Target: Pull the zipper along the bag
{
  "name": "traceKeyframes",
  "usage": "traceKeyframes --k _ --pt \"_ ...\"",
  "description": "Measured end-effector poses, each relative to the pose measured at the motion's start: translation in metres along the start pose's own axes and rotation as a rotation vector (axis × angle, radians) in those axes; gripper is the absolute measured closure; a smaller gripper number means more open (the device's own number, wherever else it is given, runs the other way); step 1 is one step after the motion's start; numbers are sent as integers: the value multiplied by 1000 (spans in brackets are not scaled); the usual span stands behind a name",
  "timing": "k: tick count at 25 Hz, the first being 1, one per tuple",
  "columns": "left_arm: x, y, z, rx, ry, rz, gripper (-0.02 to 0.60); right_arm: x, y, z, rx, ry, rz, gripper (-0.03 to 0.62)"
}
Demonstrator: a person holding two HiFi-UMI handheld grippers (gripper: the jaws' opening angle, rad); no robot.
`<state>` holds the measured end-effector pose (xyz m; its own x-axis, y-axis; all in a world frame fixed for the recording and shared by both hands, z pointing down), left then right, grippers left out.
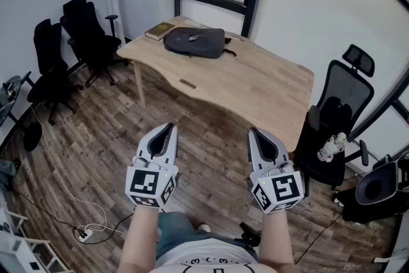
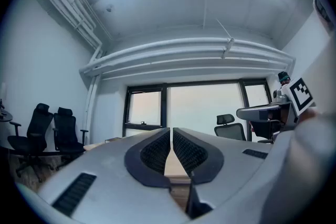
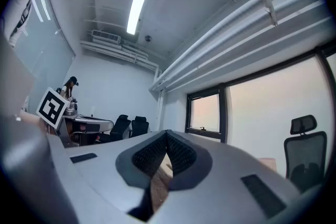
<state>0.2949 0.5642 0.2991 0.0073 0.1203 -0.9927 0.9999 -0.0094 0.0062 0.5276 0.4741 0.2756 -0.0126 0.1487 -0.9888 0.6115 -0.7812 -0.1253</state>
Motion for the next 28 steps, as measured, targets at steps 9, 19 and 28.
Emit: traceKeyframes --k 9,19,28 --pt "-2 4 3 -1 13 7 555 -8 7 1 6 9 29 543" --pt "-26 -44 74 -1 1 -40 555 -34 33 72 -39 -35 81 543" --pt "-60 -133 182 -41 -44 -130 555 -50 49 213 -13 -80 47 542"
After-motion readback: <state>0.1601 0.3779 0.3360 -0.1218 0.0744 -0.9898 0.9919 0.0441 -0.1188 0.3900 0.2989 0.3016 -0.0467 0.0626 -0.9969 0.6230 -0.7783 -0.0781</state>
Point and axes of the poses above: the fingertips, and each gripper's own axes: z forward along the fingers, y to its right, x out of its top, the point moved 7 cm from there along -z, backward along the fingers, and after that the axes turned 2 degrees about y, right-handed, at the moved point
